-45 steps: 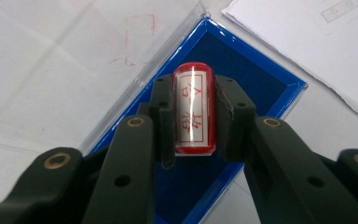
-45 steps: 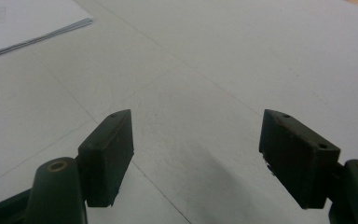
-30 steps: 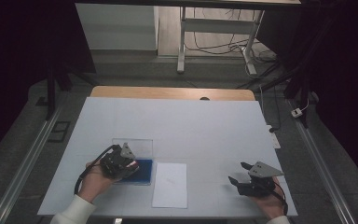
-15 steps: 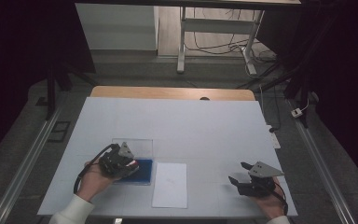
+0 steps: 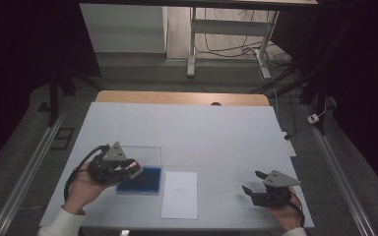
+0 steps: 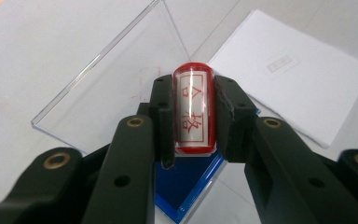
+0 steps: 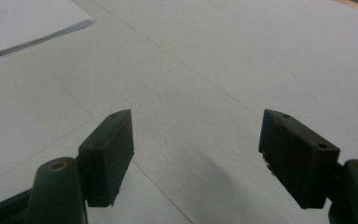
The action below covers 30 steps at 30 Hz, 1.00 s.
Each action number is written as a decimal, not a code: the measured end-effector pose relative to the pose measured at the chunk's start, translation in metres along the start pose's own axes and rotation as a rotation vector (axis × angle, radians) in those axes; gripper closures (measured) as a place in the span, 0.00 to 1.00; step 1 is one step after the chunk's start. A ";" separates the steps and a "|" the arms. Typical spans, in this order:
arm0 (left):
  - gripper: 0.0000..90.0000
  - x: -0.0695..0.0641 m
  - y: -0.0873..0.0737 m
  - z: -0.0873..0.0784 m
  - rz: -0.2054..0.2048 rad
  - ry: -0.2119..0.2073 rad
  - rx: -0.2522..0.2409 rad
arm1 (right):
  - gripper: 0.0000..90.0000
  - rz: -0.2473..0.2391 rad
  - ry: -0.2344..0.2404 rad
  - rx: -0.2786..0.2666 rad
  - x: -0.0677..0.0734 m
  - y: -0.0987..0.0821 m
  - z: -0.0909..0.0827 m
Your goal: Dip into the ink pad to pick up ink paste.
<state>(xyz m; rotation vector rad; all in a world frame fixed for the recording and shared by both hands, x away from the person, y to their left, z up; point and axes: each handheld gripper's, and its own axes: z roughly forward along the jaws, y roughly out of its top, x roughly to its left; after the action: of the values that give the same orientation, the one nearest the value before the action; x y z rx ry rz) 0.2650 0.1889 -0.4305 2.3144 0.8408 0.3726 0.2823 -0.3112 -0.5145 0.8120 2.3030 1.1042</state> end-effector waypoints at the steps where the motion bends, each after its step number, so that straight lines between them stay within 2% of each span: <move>1: 0.79 0.001 0.000 0.000 -0.001 -0.001 0.000 | 0.29 0.001 0.000 0.000 0.000 0.000 0.000; 5: 0.78 0.001 -0.001 0.003 -0.004 -0.009 0.009 | 0.29 0.000 0.000 0.001 0.000 0.000 0.000; 14: 0.78 0.000 -0.005 0.027 0.003 -0.031 0.077 | 0.29 0.002 0.001 0.002 0.000 0.000 0.000; 30: 0.78 0.003 -0.010 0.047 -0.005 -0.029 0.134 | 0.29 -0.002 0.000 0.006 0.000 -0.001 0.000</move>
<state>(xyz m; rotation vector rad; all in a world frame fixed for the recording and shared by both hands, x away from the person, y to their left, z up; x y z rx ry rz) 0.2835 0.1746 -0.4726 2.4346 0.8817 0.2871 0.2820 -0.3111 -0.5151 0.8119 2.3079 1.0971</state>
